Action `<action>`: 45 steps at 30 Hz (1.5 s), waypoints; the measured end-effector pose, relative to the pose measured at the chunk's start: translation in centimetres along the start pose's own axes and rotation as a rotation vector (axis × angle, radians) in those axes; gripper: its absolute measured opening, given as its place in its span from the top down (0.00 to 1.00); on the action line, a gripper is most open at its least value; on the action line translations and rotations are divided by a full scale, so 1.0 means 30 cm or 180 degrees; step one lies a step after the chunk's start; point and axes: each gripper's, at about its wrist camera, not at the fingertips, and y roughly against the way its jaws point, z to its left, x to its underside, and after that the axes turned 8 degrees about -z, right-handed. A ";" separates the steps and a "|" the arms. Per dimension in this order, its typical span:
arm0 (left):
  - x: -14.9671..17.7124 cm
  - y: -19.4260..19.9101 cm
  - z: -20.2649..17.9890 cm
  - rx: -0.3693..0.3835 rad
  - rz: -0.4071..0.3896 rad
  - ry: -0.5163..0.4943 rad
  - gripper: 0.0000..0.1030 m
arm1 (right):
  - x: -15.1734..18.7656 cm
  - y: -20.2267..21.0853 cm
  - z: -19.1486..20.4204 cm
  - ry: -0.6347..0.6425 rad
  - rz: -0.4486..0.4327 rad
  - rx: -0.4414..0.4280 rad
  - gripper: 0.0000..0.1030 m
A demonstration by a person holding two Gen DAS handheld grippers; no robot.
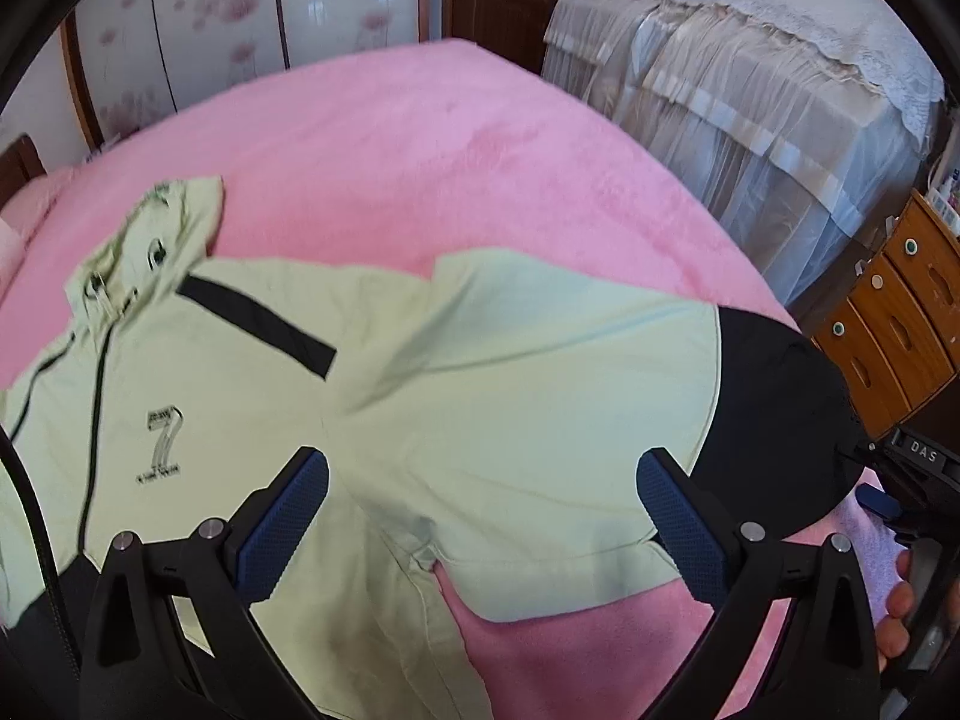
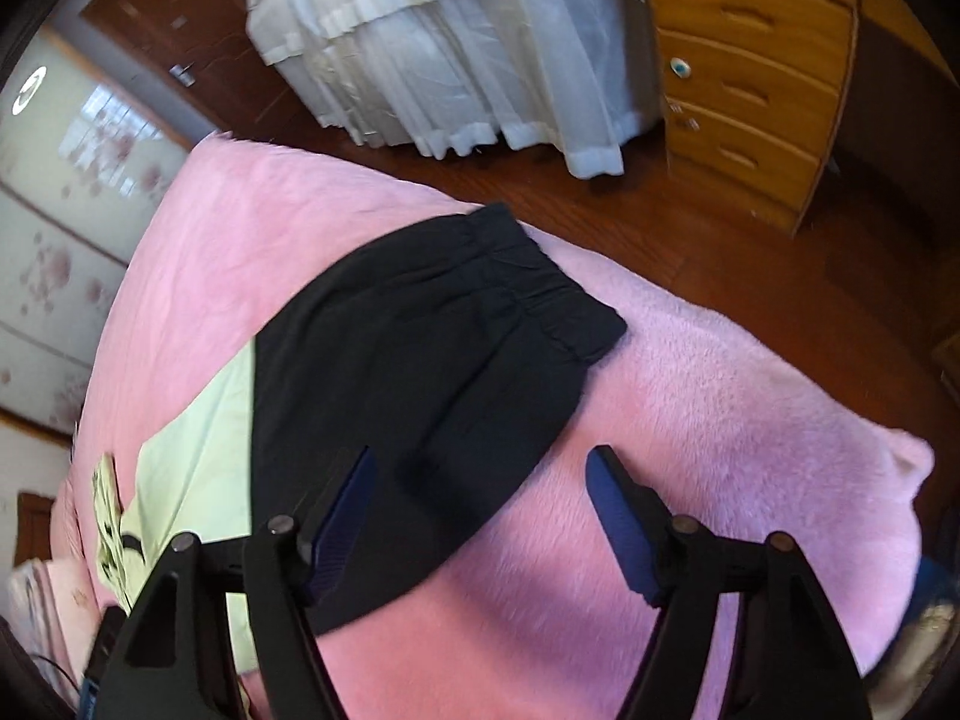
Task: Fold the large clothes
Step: 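Move the right tool to the black sleeve cuff and grasp it, then carry the sleeve across the jacket body with the right tool and release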
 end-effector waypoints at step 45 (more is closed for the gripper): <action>0.327 0.051 0.773 0.1329 0.0475 0.1801 0.08 | 0.941 0.389 0.745 0.2890 -0.0409 -0.1116 0.60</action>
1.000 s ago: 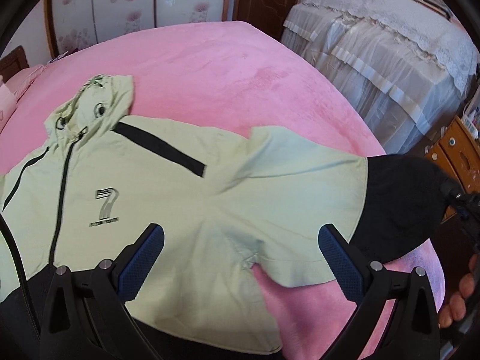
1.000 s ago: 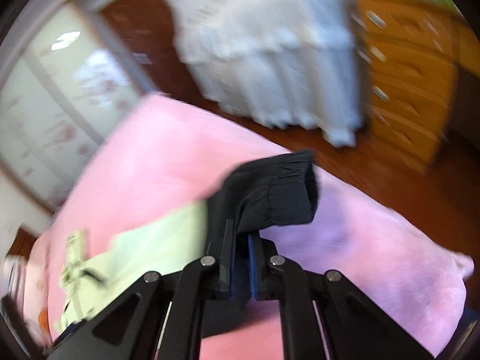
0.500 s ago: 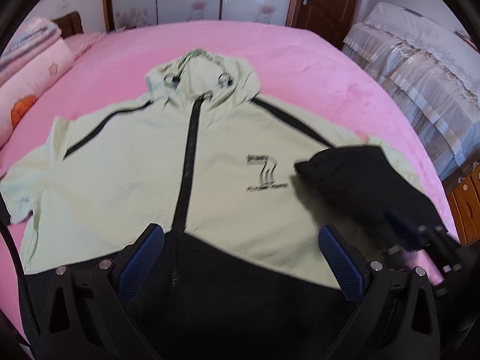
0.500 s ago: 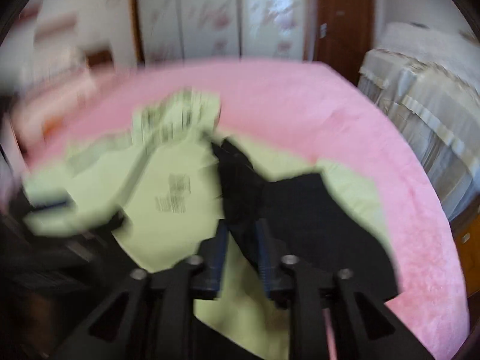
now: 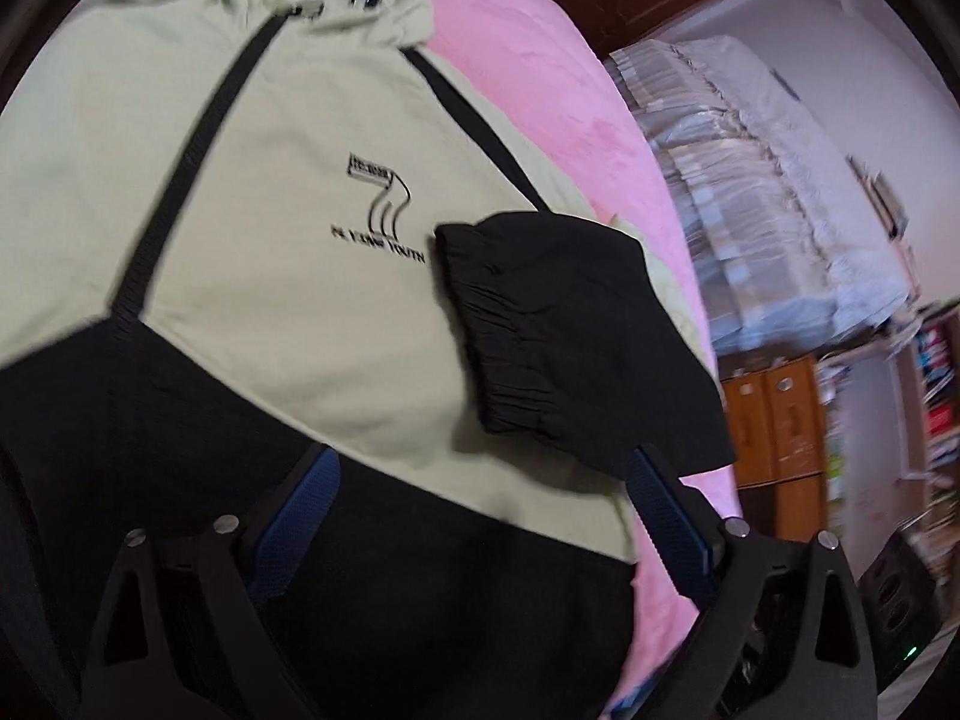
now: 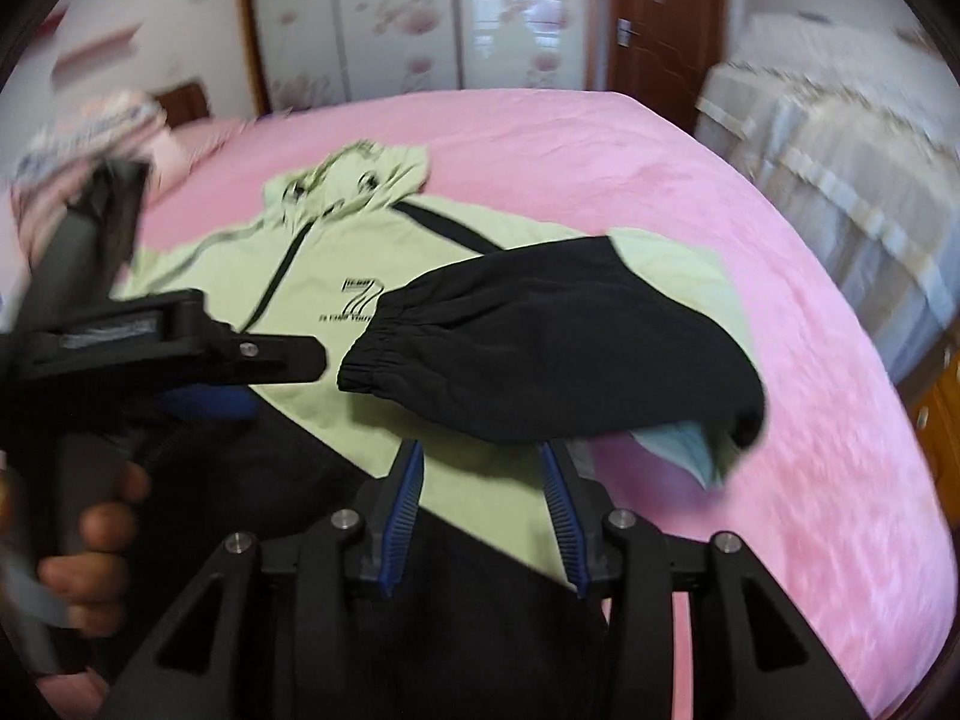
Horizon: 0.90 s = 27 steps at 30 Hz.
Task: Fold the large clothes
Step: 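Carry the sleeve across the jacket body with the right tool and release, then grasp the black cuff with the left tool and lay it further across the body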
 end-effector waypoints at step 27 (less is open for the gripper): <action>-0.271 -0.028 -0.510 -0.0415 -0.0516 -0.1097 0.89 | 0.050 -0.114 -0.221 -0.0738 0.0309 0.0287 0.60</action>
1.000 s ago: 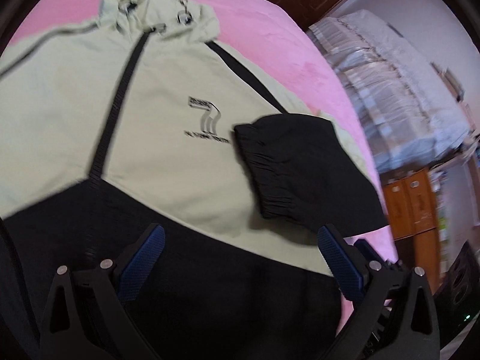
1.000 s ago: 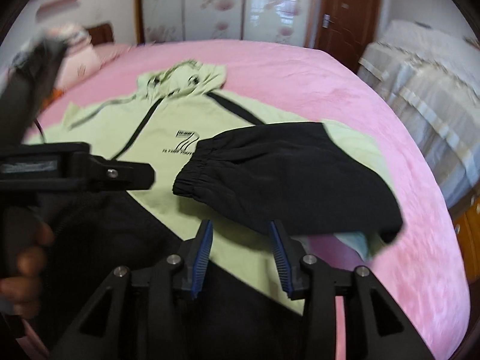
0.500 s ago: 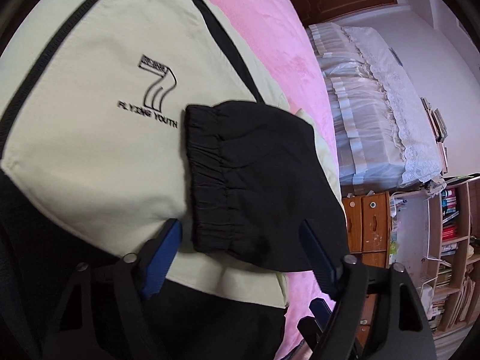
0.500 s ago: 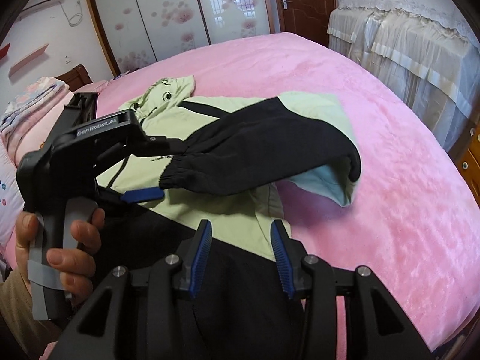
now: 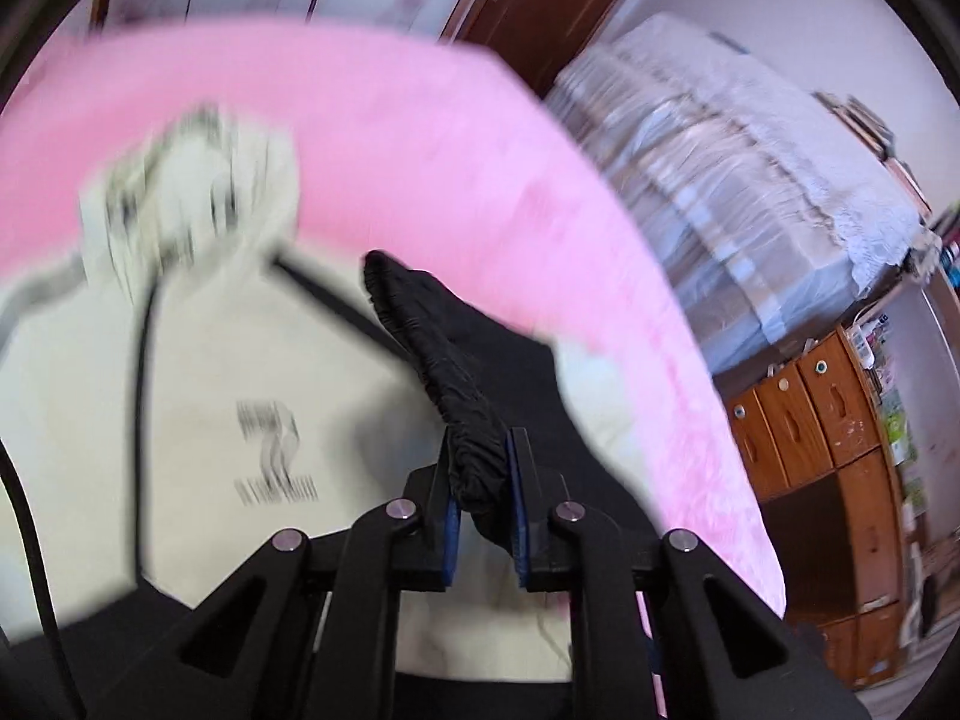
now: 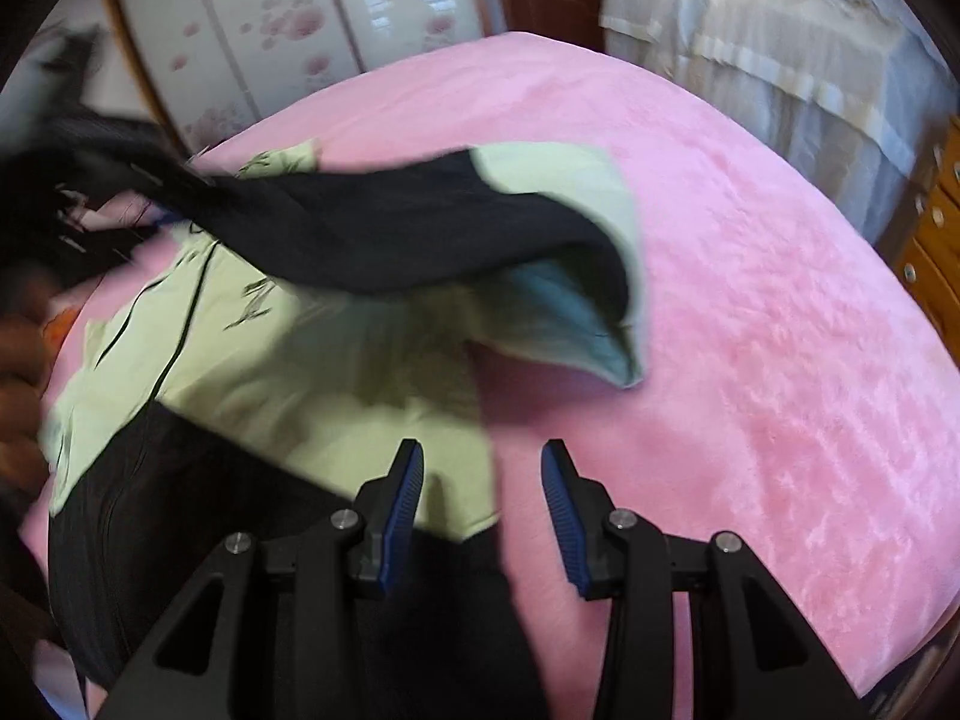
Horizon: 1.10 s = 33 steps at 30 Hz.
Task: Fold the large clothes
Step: 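Grasp the black cuff with the left tool and lay it further across the body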
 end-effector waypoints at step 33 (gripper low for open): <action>-0.031 0.264 0.794 -0.1259 -0.0088 0.0572 0.90 | -0.089 -0.221 0.329 0.1363 -0.0165 0.0794 0.93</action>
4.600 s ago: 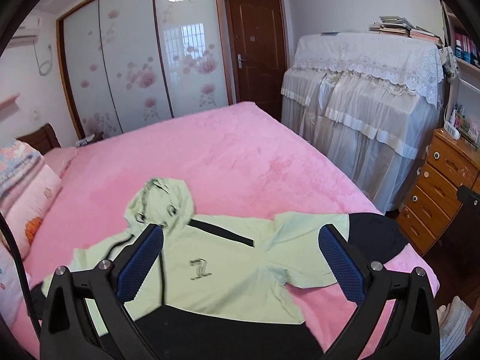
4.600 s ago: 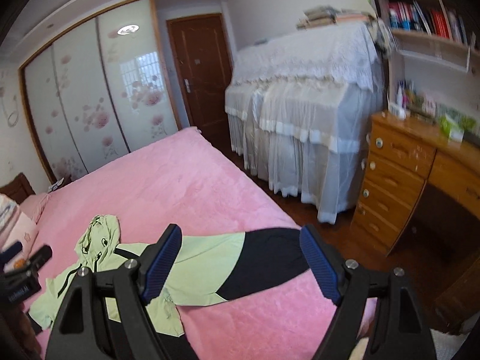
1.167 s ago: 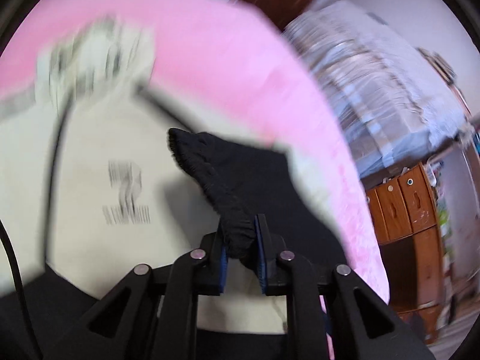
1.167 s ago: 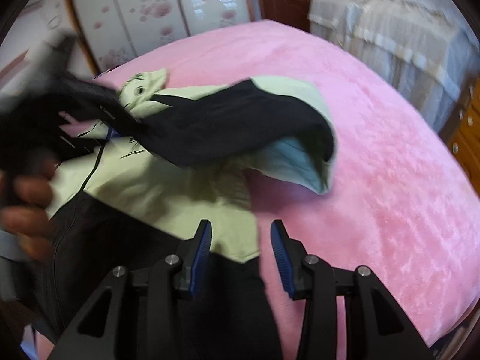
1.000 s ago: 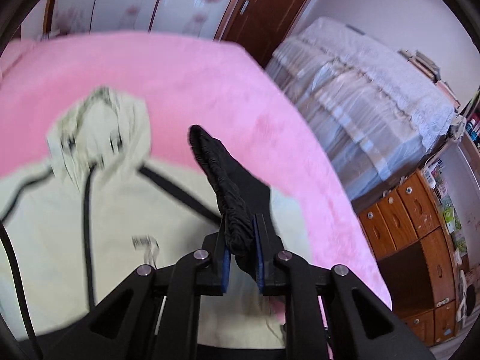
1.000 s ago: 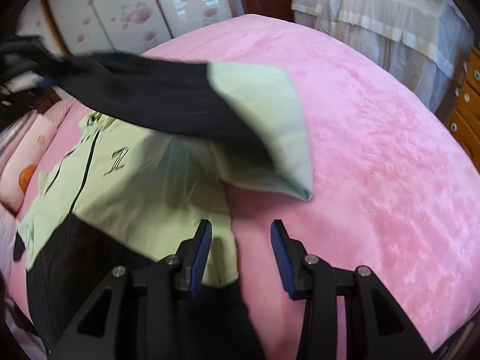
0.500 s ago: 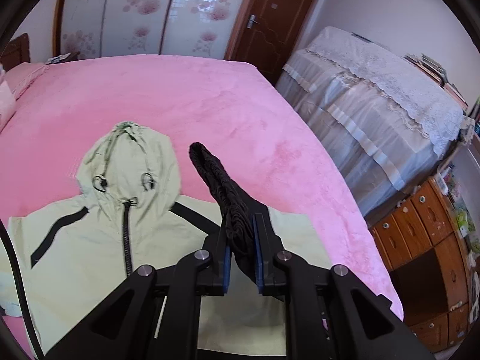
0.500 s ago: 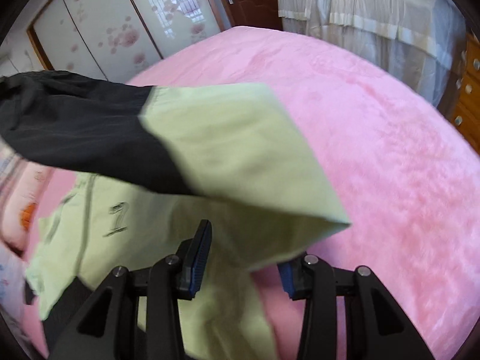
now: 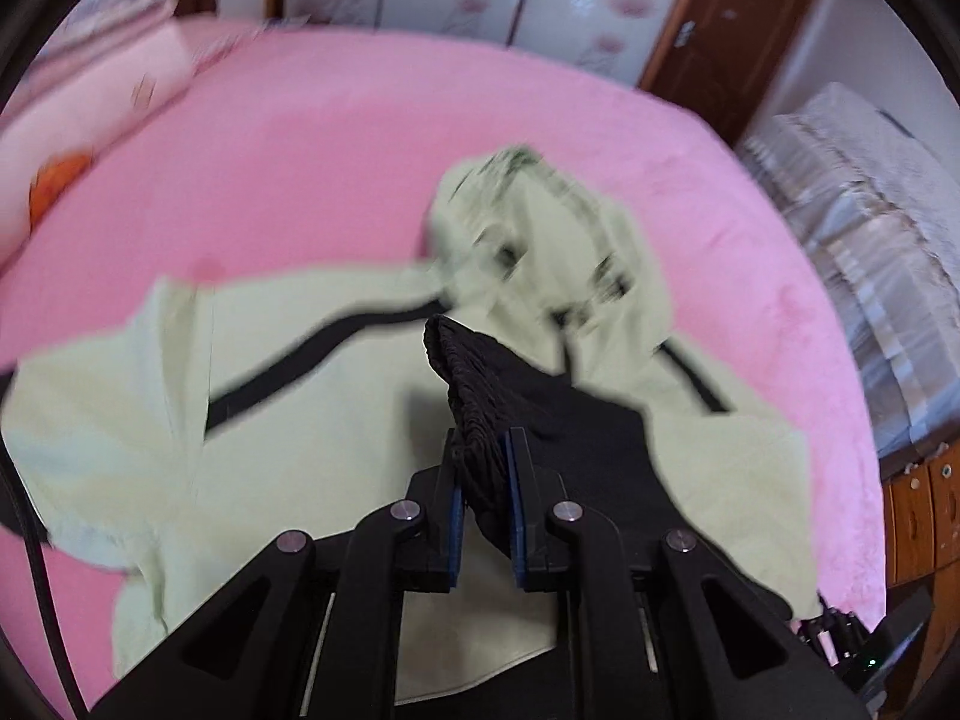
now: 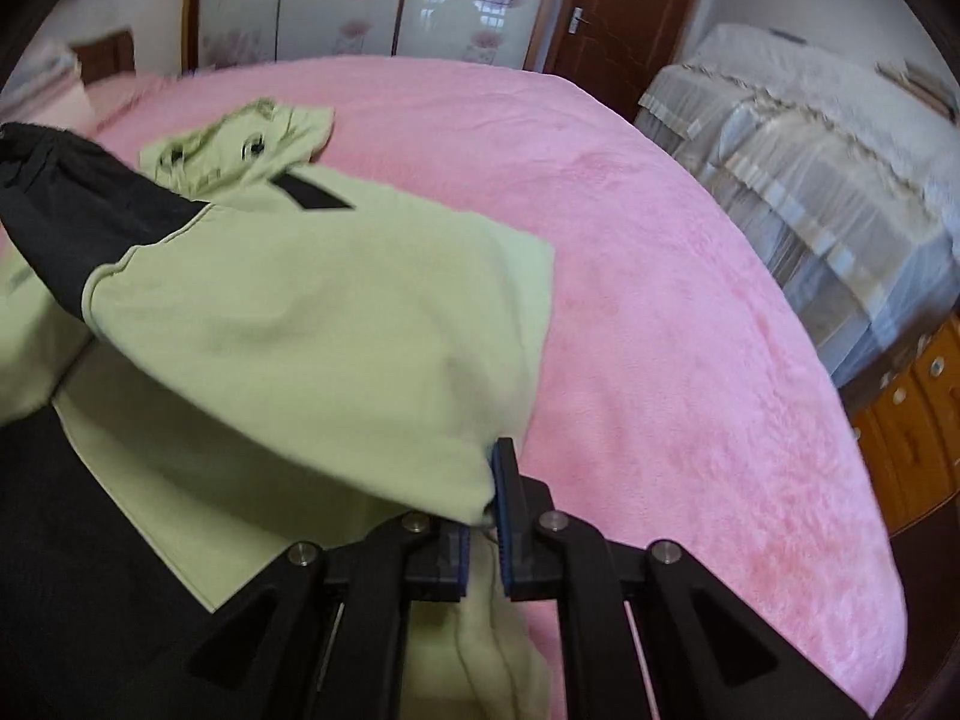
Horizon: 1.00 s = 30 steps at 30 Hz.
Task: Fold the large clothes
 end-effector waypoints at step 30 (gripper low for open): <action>-0.064 -0.244 0.172 0.0406 0.0477 -0.0006 0.17 | -0.203 -0.090 -0.407 -0.1241 0.0388 -0.1242 0.48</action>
